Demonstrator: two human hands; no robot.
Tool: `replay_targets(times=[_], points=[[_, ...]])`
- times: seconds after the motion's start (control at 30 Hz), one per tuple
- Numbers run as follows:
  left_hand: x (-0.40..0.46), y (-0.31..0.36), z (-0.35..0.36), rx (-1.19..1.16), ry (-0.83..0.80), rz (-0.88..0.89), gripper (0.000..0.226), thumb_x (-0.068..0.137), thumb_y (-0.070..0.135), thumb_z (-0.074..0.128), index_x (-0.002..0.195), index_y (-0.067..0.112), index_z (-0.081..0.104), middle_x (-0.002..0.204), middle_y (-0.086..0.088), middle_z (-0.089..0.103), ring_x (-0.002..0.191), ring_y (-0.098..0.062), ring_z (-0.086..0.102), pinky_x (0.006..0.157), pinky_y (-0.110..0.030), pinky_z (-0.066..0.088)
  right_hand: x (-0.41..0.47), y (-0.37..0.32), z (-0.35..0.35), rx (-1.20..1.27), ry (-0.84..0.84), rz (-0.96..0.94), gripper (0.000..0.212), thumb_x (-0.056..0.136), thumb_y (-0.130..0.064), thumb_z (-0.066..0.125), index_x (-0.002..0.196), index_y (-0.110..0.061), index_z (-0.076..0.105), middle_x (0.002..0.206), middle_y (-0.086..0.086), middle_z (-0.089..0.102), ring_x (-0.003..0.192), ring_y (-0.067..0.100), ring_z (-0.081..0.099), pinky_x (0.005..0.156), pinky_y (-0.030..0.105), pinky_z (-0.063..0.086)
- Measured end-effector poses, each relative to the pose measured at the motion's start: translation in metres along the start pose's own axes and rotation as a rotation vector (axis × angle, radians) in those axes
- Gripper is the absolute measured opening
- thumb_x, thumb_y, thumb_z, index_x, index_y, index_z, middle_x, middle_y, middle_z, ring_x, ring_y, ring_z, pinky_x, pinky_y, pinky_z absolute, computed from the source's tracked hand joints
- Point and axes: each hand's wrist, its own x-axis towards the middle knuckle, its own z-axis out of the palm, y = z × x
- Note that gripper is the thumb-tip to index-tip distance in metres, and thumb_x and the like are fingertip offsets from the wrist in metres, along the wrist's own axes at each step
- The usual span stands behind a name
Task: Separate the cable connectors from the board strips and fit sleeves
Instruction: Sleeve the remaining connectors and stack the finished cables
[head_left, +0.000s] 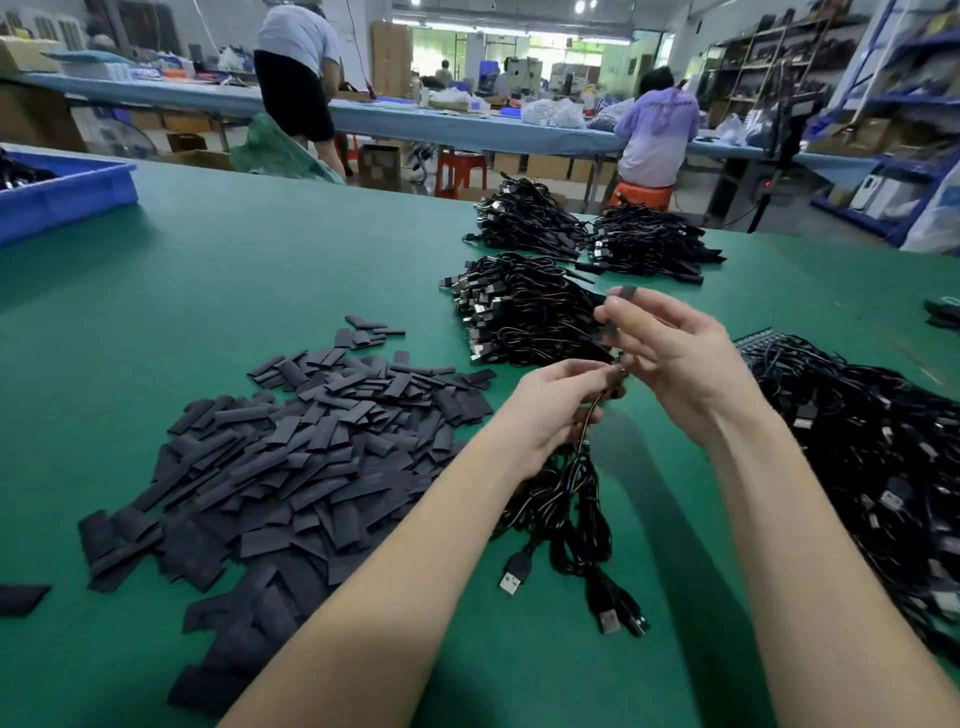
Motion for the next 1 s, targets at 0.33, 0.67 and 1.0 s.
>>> replay_targets(times=[0.33,0.67,1.0], points=[[0.005,0.0,-0.01,0.033,-0.099,-0.034,0.023,0.094,0.024,0.068,0.114,0.015,0.073,0.094,0.003,0.074,0.063,-0.006,0.055,0.061,-0.02,0.043,-0.019,0.029,-0.034,0.269,0.219,0.048,0.029,0.067,-0.032,0.086,0.093,-0.024,0.076,0.091,-0.002,0.078,0.066,0.003,0.062,0.049,0.014,0.045],[0.003,0.002,-0.013,0.063,-0.145,-0.03,0.035,0.093,0.024,0.068,0.124,0.01,0.069,0.091,0.004,0.073,0.063,-0.004,0.053,0.061,-0.018,0.041,-0.024,0.03,-0.03,0.228,0.158,0.023,0.032,0.058,-0.04,0.091,0.085,-0.03,0.077,0.095,-0.001,0.078,0.065,0.005,0.056,0.053,0.014,0.045],[-0.003,0.009,-0.017,0.098,-0.216,0.006,0.033,0.08,0.031,0.072,0.109,0.016,0.074,0.085,0.006,0.071,0.063,-0.004,0.051,0.06,-0.017,0.04,-0.027,0.027,-0.028,0.223,0.073,-0.022,0.023,0.062,-0.037,0.091,0.078,-0.035,0.075,0.089,-0.002,0.074,0.06,0.004,0.052,0.051,0.014,0.044]])
